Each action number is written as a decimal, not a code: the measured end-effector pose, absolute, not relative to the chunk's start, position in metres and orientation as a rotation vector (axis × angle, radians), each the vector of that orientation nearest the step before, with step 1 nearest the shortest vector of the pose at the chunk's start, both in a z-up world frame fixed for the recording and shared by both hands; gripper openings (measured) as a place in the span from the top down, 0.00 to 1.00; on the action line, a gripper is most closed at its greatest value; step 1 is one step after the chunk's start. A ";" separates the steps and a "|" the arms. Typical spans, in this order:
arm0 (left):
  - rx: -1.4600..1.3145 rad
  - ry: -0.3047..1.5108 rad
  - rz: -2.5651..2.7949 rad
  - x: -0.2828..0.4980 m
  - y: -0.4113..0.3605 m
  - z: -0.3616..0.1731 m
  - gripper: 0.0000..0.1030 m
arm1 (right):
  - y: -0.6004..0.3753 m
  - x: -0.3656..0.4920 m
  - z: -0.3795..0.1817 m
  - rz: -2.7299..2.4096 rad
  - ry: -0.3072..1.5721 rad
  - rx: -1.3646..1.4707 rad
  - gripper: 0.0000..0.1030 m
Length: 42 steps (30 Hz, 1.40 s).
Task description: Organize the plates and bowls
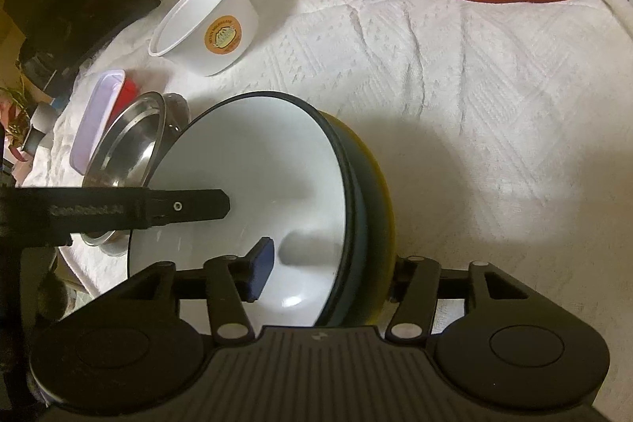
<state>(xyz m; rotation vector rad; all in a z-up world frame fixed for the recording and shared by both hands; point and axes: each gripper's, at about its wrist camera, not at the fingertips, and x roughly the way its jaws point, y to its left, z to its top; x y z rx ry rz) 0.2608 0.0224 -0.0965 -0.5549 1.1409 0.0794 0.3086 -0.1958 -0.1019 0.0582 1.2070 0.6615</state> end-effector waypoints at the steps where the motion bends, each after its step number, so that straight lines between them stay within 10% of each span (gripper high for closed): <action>1: -0.582 1.144 0.078 0.258 0.027 -0.098 0.72 | -0.194 0.309 -0.102 0.656 1.204 0.053 0.45; 42: -0.481 1.043 -0.010 0.251 0.096 -0.036 0.73 | -0.163 0.302 -0.049 0.443 1.023 -0.033 0.45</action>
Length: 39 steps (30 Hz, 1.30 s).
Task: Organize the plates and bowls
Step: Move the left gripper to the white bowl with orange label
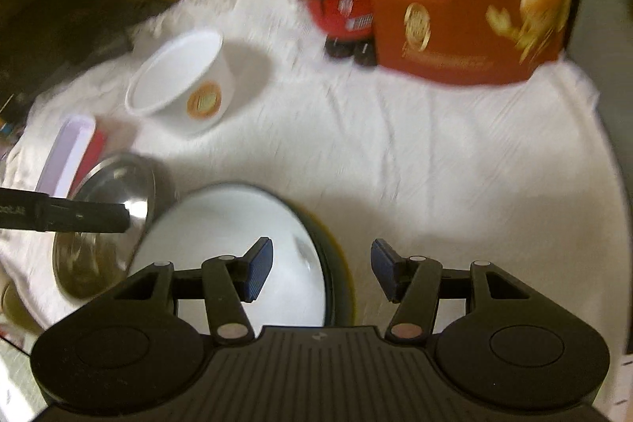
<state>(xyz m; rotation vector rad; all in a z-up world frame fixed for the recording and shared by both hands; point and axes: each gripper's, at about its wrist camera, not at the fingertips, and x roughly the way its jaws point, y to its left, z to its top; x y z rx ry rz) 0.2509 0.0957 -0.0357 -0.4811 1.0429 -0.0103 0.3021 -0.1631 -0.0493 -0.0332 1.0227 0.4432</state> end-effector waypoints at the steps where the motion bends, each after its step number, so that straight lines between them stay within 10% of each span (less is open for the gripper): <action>1: -0.492 1.019 -0.010 0.248 0.105 -0.031 0.73 | -0.161 0.301 -0.043 0.429 1.006 -0.037 0.45; 16: -0.531 0.876 0.043 0.242 0.238 -0.025 0.73 | -0.046 0.287 -0.003 0.318 0.935 -0.059 0.35; 39: -0.411 0.992 0.326 0.388 0.225 -0.091 0.73 | 0.001 0.443 -0.062 0.514 1.071 -0.019 0.25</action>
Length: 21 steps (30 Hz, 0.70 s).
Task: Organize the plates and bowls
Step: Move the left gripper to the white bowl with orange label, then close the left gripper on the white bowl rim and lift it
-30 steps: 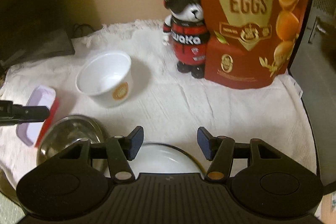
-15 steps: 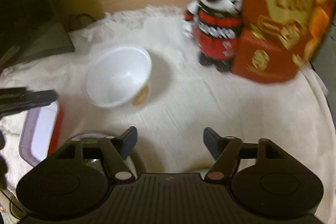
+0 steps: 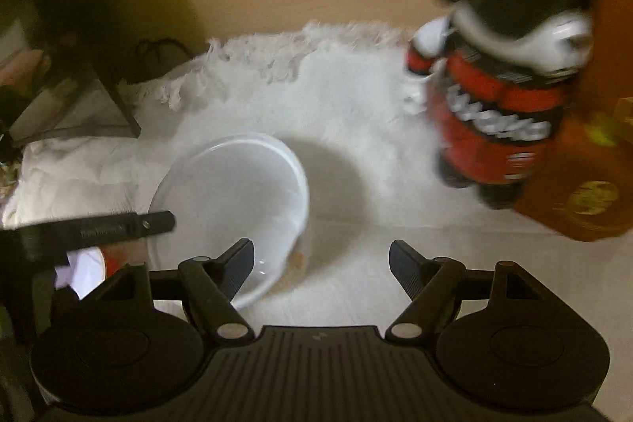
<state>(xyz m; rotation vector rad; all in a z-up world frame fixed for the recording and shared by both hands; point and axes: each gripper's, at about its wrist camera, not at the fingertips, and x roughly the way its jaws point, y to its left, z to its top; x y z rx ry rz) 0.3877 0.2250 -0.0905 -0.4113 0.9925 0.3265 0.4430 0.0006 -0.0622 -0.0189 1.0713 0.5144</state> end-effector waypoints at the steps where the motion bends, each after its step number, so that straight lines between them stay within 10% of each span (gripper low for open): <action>1: -0.411 0.997 0.329 0.390 0.225 -0.093 0.73 | 0.005 0.449 -0.069 0.515 1.090 -0.015 0.26; 8: -0.409 1.005 0.288 0.398 0.216 -0.096 0.78 | 0.024 0.466 -0.106 0.560 1.240 0.056 0.71; 21: -0.297 1.019 -0.009 0.395 0.105 -0.058 0.78 | -0.089 0.425 -0.056 0.393 1.150 0.069 0.72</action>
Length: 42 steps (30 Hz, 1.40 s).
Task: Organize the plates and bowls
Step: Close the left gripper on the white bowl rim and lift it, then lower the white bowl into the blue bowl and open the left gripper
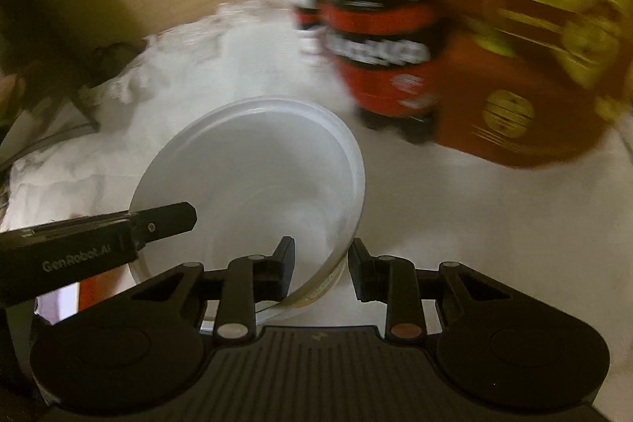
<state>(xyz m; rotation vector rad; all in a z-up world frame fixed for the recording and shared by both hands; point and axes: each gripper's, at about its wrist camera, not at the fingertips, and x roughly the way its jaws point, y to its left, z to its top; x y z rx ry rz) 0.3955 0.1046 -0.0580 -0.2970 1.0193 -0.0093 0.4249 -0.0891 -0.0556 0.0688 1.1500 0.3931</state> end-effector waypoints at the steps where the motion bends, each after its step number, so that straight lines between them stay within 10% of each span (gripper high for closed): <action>1: -0.291 1.026 -0.029 0.396 0.097 -0.059 0.78 | -0.097 0.424 -0.056 0.379 1.154 0.079 0.72; 24: -0.342 1.165 -0.076 0.437 0.075 -0.130 0.79 | -0.142 0.446 -0.115 0.274 1.254 0.210 0.70; 42: -0.253 0.974 -0.314 0.320 0.052 0.017 0.76 | -0.168 0.309 0.031 0.262 0.947 0.253 0.70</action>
